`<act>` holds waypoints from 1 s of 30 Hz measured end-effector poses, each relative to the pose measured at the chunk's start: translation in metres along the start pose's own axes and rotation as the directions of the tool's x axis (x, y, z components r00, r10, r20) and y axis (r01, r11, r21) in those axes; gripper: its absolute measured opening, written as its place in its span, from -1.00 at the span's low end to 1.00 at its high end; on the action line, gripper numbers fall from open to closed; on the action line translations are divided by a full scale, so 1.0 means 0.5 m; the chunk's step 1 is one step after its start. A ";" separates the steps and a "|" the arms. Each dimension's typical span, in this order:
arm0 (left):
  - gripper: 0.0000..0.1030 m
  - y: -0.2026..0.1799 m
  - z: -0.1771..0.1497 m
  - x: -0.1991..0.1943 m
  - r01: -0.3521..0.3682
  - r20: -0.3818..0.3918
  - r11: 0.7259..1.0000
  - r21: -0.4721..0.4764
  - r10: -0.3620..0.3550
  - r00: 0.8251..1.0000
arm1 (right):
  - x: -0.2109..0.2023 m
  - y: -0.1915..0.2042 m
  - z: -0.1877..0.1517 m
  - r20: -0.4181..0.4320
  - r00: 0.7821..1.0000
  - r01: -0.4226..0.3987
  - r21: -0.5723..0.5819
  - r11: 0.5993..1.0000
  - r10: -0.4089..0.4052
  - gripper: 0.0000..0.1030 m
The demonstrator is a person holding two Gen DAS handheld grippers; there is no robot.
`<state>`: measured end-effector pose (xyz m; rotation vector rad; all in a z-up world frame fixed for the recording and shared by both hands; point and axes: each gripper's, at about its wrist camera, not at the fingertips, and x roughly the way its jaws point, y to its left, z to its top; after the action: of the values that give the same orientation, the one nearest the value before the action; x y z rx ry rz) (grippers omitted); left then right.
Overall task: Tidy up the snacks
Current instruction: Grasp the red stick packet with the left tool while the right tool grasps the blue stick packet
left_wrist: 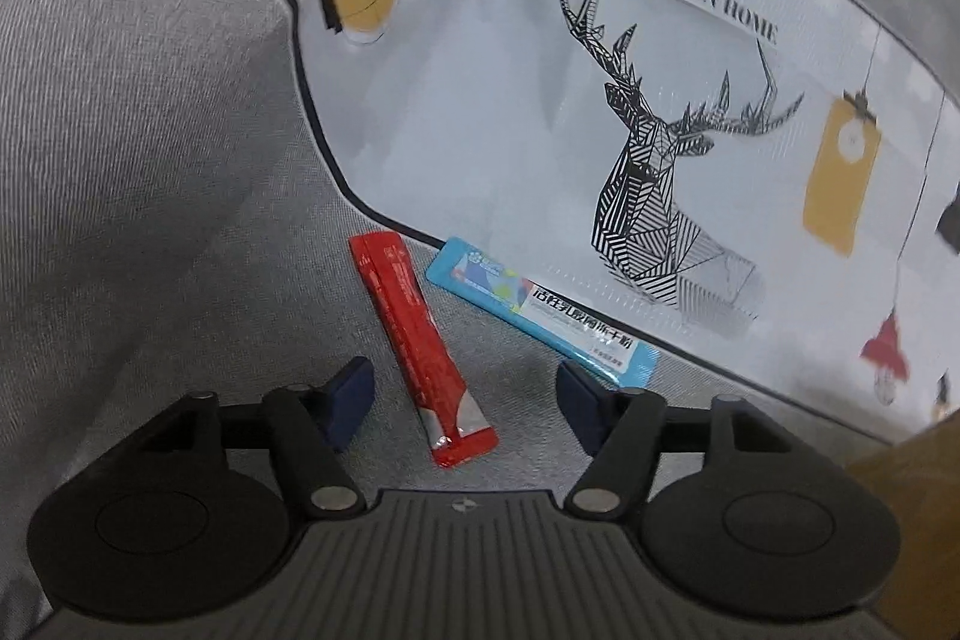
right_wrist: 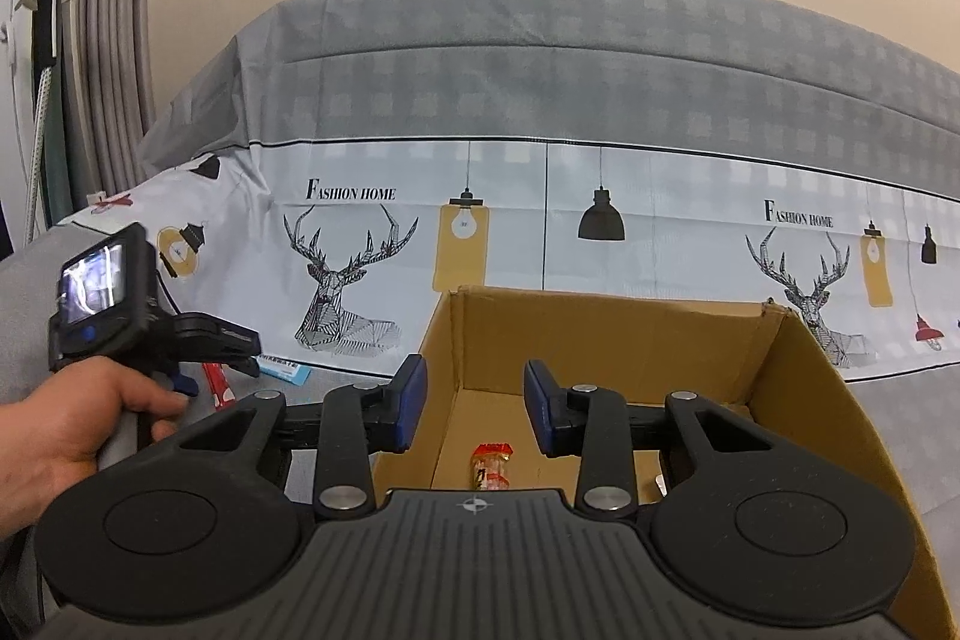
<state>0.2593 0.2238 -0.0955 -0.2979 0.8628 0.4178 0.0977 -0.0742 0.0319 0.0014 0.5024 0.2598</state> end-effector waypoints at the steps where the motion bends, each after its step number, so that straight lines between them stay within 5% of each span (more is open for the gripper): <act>1: 0.06 -0.001 -0.002 -0.001 0.000 -0.003 1.000 0.011 0.000 1.000 | 0.003 0.001 0.000 -0.002 1.000 0.000 -0.005 1.000 0.000 -0.26; 2: -0.16 -0.003 0.000 -0.001 -0.002 -0.005 1.000 0.027 0.002 1.000 | 0.004 0.002 0.000 -0.004 1.000 0.000 -0.009 1.000 0.000 -0.26; 3: -0.63 -0.006 0.000 -0.002 -0.021 -0.006 0.998 0.055 0.022 1.000 | 0.006 0.004 -0.001 -0.006 1.000 0.000 -0.011 1.000 0.000 -0.26; 6: -0.75 0.007 -0.001 -0.011 -0.035 -0.011 0.999 0.036 0.035 0.999 | 0.009 0.013 -0.002 -0.008 1.000 -0.002 -0.020 1.000 0.001 -0.26; 13: -0.76 0.064 -0.032 -0.073 -0.100 -0.043 0.986 -0.136 0.094 0.995 | 0.015 0.042 -0.007 -0.006 1.000 -0.007 -0.074 0.997 0.006 -0.26; 18: -0.60 0.055 -0.062 -0.064 -0.146 -0.071 0.984 -0.107 0.138 0.988 | 0.017 0.061 -0.009 -0.003 1.000 -0.014 -0.116 0.993 0.013 -0.30; 23: -0.71 0.040 -0.065 -0.065 -0.152 -0.049 0.987 -0.056 0.149 0.988 | 0.016 0.073 -0.013 -0.007 0.999 -0.048 -0.161 0.986 0.047 -0.30; 26: -0.77 0.070 -0.061 -0.082 -0.143 -0.044 0.977 -0.159 0.138 0.989 | 0.029 0.076 0.004 -0.036 0.997 -0.076 -0.177 0.981 0.070 -0.34; 30: -0.77 0.125 -0.074 -0.102 -0.145 -0.071 0.927 -0.345 0.128 0.989 | 0.093 0.096 0.074 -0.109 0.982 -0.166 -0.133 0.977 0.152 -0.38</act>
<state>0.1760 0.2515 -0.0838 -0.5802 0.8561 0.6998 0.1425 -0.0140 0.0455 -0.1099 0.5820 0.4541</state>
